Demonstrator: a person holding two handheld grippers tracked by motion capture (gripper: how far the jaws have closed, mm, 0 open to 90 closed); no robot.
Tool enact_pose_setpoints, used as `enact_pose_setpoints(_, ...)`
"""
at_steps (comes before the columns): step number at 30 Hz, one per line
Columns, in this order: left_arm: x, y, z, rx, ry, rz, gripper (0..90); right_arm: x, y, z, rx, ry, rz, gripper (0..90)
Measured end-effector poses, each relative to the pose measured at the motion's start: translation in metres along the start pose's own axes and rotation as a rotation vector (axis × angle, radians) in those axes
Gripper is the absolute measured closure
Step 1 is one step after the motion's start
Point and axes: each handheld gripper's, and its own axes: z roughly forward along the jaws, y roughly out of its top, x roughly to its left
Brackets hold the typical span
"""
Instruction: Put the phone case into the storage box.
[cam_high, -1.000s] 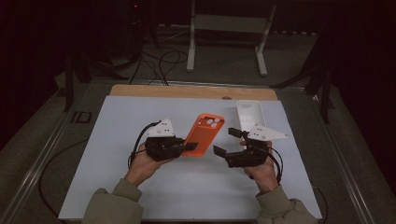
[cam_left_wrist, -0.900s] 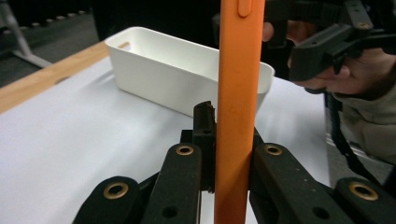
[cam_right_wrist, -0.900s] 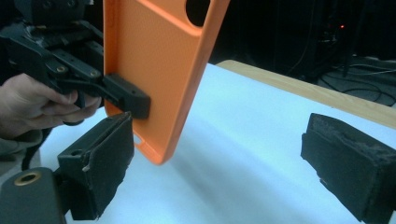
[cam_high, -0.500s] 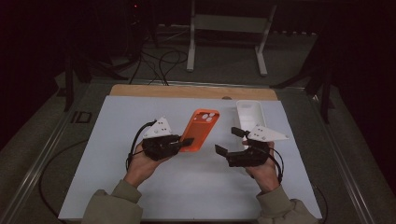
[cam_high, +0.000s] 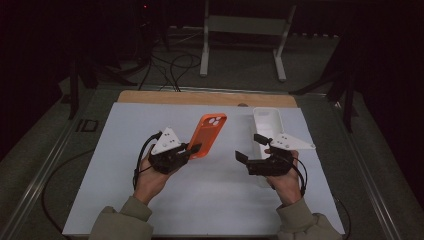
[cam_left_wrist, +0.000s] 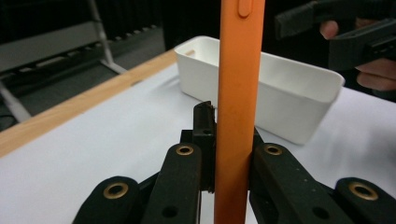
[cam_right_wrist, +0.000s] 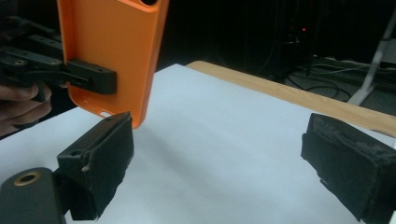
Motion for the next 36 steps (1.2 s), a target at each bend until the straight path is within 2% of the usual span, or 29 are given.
enact_pose_setpoints(6,0.001,-0.004,-0.001,-0.017,0.057,-0.021,85.6,-0.002,0.001,-0.001,-0.004,-0.017,0.026,8.7)
enact_pose_setpoints(12,-0.001,-0.01,0.002,-0.015,0.091,-0.037,85.6,-0.003,0.003,-0.002,-0.006,-0.029,0.042,8.7)
enact_pose_setpoints(16,-0.005,-0.014,0.007,-0.016,0.098,-0.045,85.6,-0.002,0.006,-0.001,-0.001,-0.022,0.064,8.5)
enact_pose_setpoints(20,-0.011,-0.014,0.01,-0.014,0.104,-0.038,85.6,0.002,0.01,0.003,0.008,-0.014,0.058,8.1)
enact_pose_setpoints(31,-0.019,-0.014,0.017,-0.009,0.122,-0.04,85.6,0.013,0.02,0.01,-0.018,-0.008,0.074,7.9)
enact_pose_setpoints(36,-0.022,-0.014,0.02,-0.007,0.124,-0.04,85.6,0.016,0.026,0.012,-0.045,-0.007,0.108,7.9)
